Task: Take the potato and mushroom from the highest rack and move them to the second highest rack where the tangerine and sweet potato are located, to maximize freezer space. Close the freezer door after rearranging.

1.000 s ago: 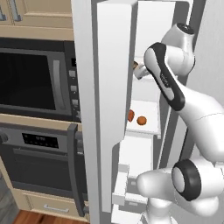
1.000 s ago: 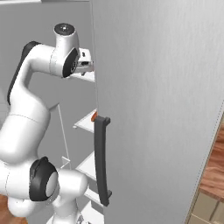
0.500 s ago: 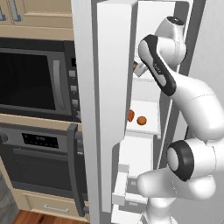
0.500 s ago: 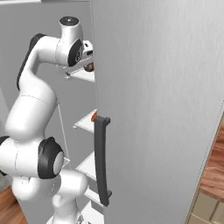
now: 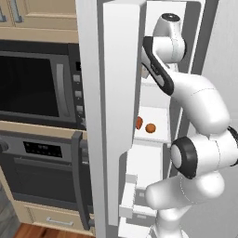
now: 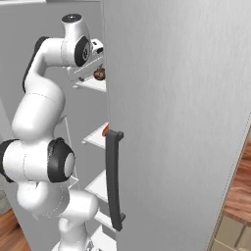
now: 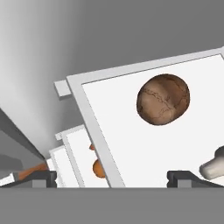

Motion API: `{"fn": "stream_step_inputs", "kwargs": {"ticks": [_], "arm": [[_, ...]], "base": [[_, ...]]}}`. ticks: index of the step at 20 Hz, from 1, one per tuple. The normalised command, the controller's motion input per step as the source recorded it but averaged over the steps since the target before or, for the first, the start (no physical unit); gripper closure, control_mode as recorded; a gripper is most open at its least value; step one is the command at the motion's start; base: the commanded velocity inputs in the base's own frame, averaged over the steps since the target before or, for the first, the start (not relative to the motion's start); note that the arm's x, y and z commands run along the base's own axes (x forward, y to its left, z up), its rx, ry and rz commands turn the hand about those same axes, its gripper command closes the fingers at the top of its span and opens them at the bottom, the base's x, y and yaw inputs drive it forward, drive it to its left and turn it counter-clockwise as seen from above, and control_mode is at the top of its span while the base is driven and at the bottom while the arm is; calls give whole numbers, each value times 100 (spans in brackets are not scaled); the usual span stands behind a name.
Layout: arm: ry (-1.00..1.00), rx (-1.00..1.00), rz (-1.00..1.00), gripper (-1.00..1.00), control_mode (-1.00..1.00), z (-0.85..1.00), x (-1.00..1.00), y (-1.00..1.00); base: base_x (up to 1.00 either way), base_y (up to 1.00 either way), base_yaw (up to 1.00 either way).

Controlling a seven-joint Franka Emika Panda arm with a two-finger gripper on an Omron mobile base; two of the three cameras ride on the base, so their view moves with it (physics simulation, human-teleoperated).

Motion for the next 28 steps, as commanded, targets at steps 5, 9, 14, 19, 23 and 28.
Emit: {"fn": "stream_step_inputs", "kwargs": {"ticks": [5, 9, 14, 19, 23, 28], "arm": [[-1, 0, 0, -100, -100, 0, 34, 0], [0, 0, 0, -100, -100, -1, 34, -1], [0, 0, 0, -100, -100, -11, 31, -2], [0, 0, 0, -100, -100, -14, 25, 0], [0, 0, 0, -100, -100, -9, 25, 0], [0, 0, 0, -100, -100, -9, 33, 0]], "base": [[0, 0, 0], [0, 0, 0], [0, 0, 0], [0, 0, 0], [0, 0, 0], [0, 0, 0]]}}
